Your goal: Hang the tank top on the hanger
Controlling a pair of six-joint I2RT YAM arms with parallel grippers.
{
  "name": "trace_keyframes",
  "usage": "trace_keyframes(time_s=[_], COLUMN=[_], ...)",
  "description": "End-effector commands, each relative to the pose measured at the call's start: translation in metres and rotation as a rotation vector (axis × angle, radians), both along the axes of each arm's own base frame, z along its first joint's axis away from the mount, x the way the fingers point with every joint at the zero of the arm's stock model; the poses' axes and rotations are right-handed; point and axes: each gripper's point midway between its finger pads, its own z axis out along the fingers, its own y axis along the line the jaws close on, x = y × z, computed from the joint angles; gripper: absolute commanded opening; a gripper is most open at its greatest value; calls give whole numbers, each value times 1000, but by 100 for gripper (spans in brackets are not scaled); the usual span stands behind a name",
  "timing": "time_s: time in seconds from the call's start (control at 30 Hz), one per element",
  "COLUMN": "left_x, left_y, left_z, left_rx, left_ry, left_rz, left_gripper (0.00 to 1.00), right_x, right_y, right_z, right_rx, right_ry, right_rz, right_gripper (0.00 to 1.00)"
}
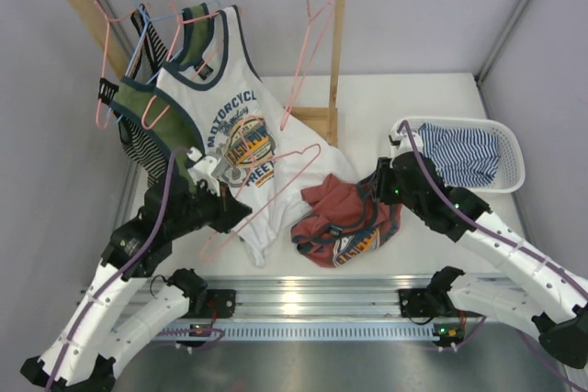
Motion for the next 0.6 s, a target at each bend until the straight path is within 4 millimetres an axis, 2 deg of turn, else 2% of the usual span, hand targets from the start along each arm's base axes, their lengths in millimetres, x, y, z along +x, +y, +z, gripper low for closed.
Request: trace_keyframes(time_s=[0.0,0.17,0.33,0.57], left_x=[-13,-23,-30,-35], left_y=[-18,-26,-33,-38], left_z=[3,7,0,3], left_rx=[-97,-136,-142,-158], left_ry=[37,54,90,98], left_rz=[-86,-151,-206,-248], left_gripper=[0,0,0,0], right_x=[-2,-7,-11,-19], right_y=[-1,-7,-9,-5], right_z=[-6,-24,-37,-59], right_rx=[-35,-68,-72,-68], right_ry=[10,47,79,133], right_rz=[17,2,-9,3], right_gripper=[33,28,25,22])
